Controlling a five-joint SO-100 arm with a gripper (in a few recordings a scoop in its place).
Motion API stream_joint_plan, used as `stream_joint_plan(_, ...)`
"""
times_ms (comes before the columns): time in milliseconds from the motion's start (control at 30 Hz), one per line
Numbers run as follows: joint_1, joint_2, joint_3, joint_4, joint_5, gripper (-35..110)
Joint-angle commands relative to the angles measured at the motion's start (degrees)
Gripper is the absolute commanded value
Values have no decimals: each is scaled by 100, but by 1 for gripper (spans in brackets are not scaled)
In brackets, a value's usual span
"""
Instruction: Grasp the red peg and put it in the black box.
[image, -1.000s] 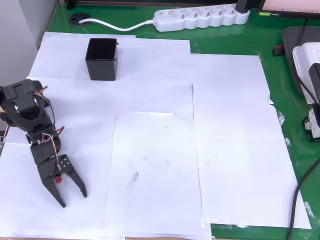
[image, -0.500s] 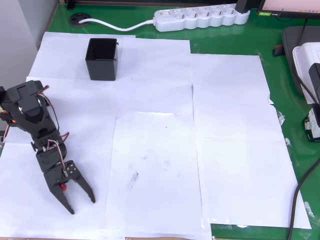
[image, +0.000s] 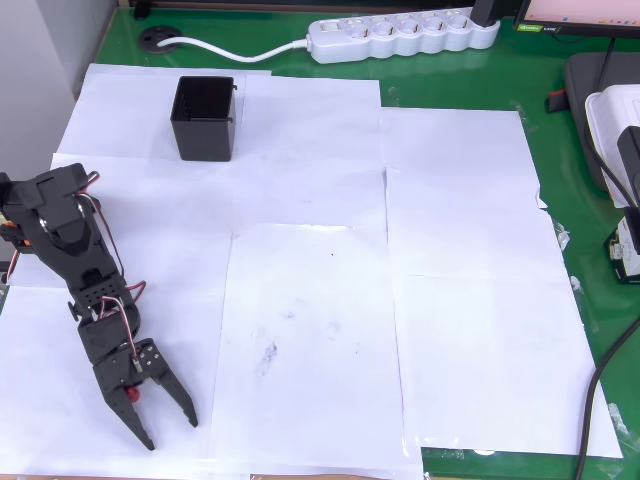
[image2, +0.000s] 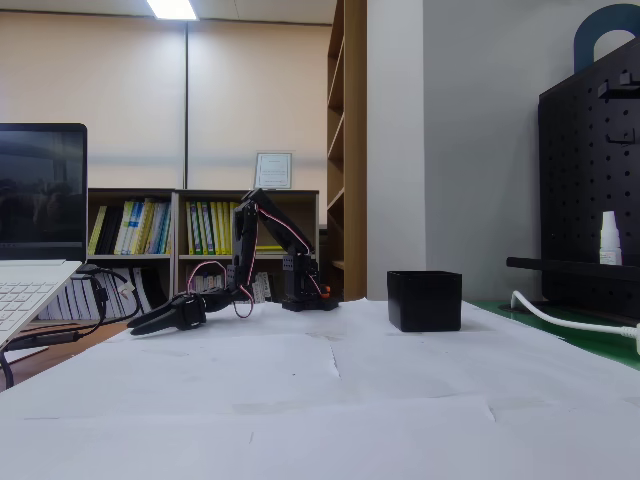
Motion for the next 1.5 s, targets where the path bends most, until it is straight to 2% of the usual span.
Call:
stream_joint_plan(0,-62,-527,-1090,-352,-53,22)
stream_joint_plan(300,-132,-1485,-3560,-1406,-70,22)
stream_joint_plan(900,26,-1529,-3437,-1336,-202,22)
stream_joint_plan(1267,26,-1354,-2602,-686,-229,22)
stream_joint_plan(1467,-53,-1380,-2848,-686,-290,22)
